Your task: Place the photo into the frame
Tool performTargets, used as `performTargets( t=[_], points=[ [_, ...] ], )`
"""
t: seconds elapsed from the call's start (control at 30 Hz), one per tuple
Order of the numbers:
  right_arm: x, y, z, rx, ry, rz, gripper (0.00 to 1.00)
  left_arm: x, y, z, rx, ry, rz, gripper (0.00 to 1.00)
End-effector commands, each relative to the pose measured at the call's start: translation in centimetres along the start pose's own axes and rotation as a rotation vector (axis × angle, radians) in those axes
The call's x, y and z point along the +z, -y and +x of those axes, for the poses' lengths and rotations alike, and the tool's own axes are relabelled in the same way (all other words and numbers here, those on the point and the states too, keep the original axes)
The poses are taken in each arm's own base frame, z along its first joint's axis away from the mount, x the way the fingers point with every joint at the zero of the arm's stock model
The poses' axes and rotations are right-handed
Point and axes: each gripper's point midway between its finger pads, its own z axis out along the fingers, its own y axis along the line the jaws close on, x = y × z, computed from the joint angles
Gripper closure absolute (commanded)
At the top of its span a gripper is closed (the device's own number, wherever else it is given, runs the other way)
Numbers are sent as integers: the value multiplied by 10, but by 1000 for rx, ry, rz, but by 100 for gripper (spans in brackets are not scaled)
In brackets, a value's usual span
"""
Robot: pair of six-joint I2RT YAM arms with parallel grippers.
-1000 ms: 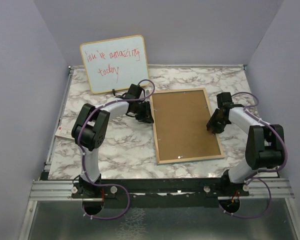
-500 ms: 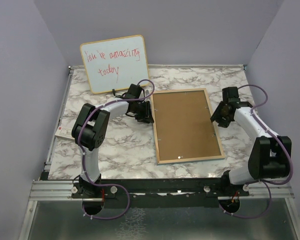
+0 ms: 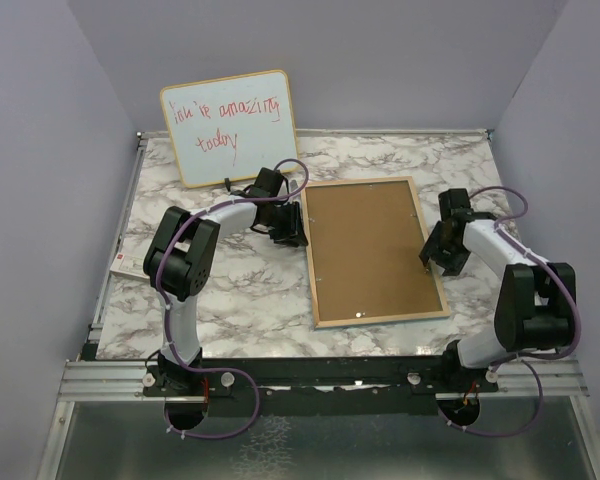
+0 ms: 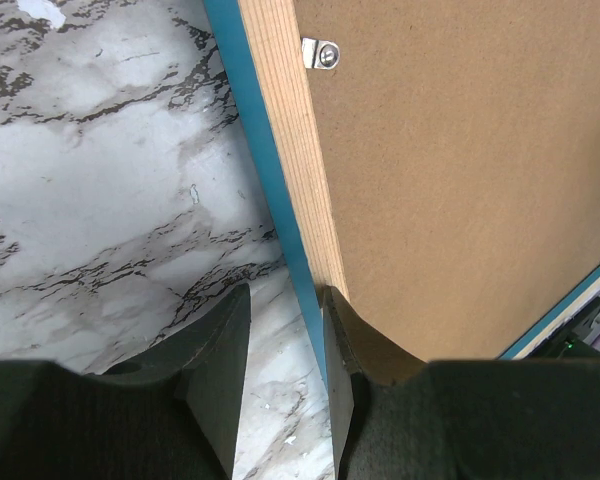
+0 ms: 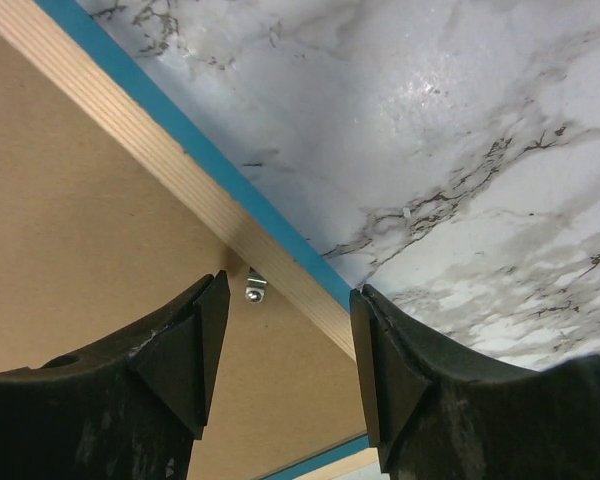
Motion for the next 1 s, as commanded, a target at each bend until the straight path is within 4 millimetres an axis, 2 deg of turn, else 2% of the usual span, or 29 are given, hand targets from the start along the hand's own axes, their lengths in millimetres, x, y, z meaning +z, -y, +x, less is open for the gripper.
performTargets(
  t=[0.0,0.1,0.4,0.7,0.77,0.9,0.97],
  points=[
    [12,6,12,5,-46,28,41,10,-27,16,-24,-54,-76,64],
    [17,9,17,3,-63,45,46,11,-26,17,-24,-56,-75,64],
    [22,2,20,-3,-72,8,68,13,-26,18,-32,-64,-68,64],
    [20,-5,17,12,-61,-32,90,13,-26,18,-34,-64,-71,64],
    [17,-6,14,15,-54,-38,89,12,-27,16,-31,-55,-78,64],
    [-5,-6,-8,42,27,-33,61,7,-24,8,-22,-26,-89,64],
    [-20,-5,-20,47,69,-33,51,3,-21,5,-21,-17,-86,58]
  ],
)
